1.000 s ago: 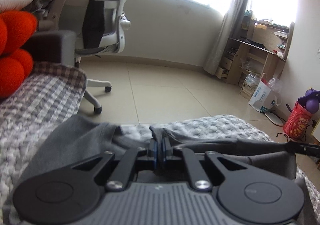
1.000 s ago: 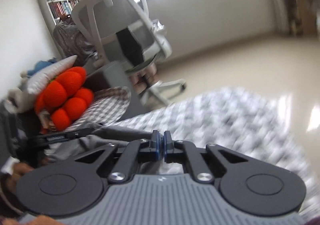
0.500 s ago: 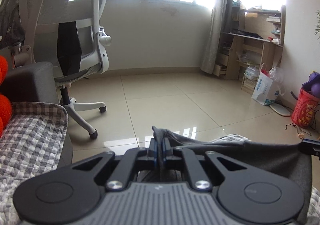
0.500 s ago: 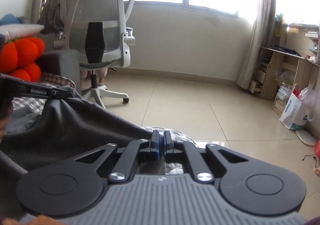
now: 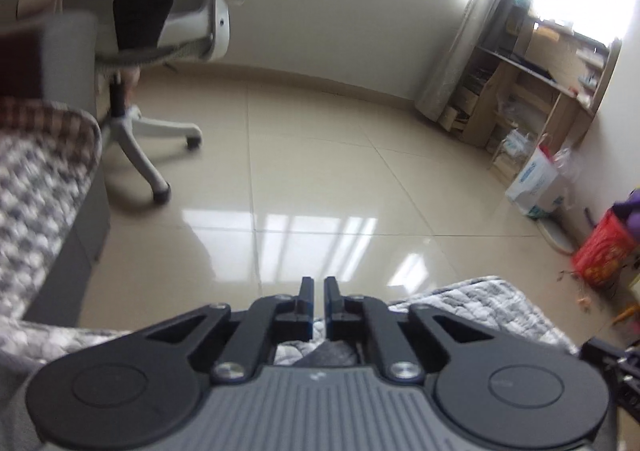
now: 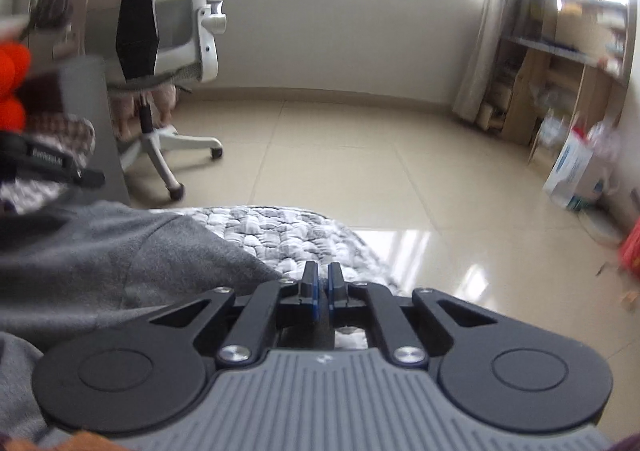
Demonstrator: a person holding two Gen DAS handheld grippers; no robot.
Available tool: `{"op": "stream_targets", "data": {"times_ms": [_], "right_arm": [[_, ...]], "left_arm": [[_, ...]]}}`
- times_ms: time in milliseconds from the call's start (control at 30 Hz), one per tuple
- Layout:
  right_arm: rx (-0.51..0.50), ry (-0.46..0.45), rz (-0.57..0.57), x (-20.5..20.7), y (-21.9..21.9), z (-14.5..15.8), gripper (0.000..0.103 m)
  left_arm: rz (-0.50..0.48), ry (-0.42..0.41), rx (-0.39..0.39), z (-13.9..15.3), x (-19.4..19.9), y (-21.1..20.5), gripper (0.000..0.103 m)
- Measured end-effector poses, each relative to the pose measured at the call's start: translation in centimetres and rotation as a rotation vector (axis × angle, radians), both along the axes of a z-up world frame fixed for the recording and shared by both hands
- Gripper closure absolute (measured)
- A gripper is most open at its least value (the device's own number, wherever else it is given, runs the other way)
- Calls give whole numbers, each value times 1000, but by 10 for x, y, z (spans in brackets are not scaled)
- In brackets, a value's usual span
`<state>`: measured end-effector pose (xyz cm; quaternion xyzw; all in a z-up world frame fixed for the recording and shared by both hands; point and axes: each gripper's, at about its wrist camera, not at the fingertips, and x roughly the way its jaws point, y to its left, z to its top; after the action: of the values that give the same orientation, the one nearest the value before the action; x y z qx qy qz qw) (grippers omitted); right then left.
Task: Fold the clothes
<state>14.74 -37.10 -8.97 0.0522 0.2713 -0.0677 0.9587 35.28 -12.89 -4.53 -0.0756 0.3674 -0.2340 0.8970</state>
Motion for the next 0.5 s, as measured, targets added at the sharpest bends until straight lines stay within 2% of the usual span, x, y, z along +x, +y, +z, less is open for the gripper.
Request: {"op": "stream_targets", "data": {"times_ms": [67,100,167,367,500], "right_arm": [[141,-27,0,-8,-17,2,83],[185,-35,-1,-13,-24,4,70],[241,-53,-7,-24,-36,8,54],[268,-33,13,-49,-50,9,54],[329,-4,92,-46,-43,9,54]], "left_arm": [[-24,43,-32,-4,1,4,61],[-39,57,-40,-6,1,4,57],[-54,61,-43,-6,-3,3,53],[-38,-51,0,12,-32,-1,55],[-63,-106,11,26,-55,-7,54]]}}
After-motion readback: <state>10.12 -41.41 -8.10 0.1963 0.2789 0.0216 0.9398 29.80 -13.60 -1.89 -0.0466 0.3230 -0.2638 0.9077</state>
